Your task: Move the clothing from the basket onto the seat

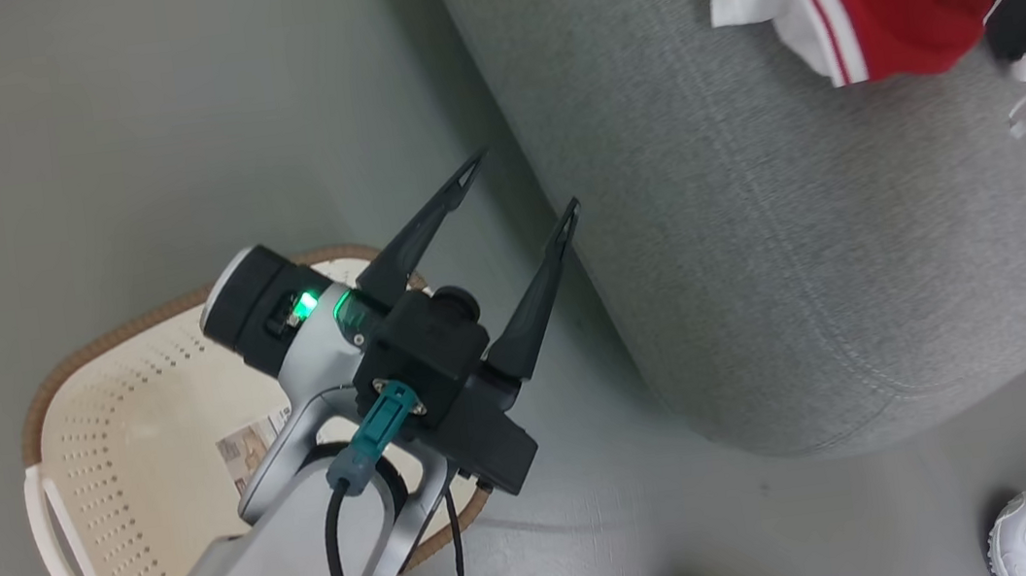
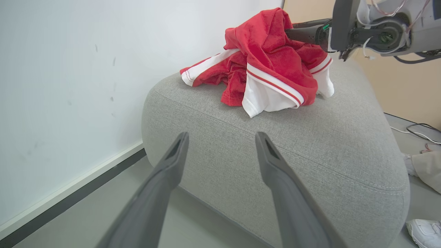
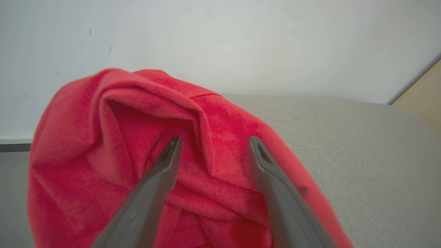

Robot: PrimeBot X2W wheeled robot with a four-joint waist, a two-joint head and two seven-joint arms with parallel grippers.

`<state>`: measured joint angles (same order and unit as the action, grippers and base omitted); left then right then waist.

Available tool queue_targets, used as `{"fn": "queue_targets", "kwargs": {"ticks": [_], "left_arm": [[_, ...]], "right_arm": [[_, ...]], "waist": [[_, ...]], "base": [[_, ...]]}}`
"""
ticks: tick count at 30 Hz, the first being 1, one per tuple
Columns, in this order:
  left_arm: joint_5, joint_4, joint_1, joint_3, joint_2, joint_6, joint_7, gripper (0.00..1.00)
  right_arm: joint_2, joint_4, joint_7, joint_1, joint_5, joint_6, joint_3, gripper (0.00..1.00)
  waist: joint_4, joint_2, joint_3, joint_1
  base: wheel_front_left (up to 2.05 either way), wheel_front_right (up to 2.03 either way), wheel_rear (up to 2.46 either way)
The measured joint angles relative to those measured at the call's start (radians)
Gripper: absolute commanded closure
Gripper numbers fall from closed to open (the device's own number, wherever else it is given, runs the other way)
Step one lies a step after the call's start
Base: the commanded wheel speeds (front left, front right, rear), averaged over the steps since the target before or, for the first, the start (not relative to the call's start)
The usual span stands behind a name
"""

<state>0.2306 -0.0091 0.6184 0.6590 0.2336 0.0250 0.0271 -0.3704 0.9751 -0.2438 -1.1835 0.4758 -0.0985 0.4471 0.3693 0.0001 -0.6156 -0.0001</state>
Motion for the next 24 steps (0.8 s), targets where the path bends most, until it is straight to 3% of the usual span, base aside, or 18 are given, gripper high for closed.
{"fn": "queue_targets", "kwargs": {"ticks": [12, 24], "left_arm": [[0.071, 0.077, -0.057, -0.017, -0.036, -0.006, -0.058, 0.00], [0.123, 0.172, -0.127, -0.066, -0.076, 0.030, -0.118, 0.00]], "right_arm": [[0.008, -0.035, -0.009, 0.102, -0.049, -0.013, 0.049, 0.00], [0.008, -0.132, -0.010, 0.217, -0.054, -0.016, 0.047, 0.00]], "waist": [[0.039, 0.0000, 0.132, -0.0001], [0.025, -0.0003, 0.280, -0.0002]], "base": [[0.00, 0.00, 0.00], [0.00, 0.00, 0.00]]}}
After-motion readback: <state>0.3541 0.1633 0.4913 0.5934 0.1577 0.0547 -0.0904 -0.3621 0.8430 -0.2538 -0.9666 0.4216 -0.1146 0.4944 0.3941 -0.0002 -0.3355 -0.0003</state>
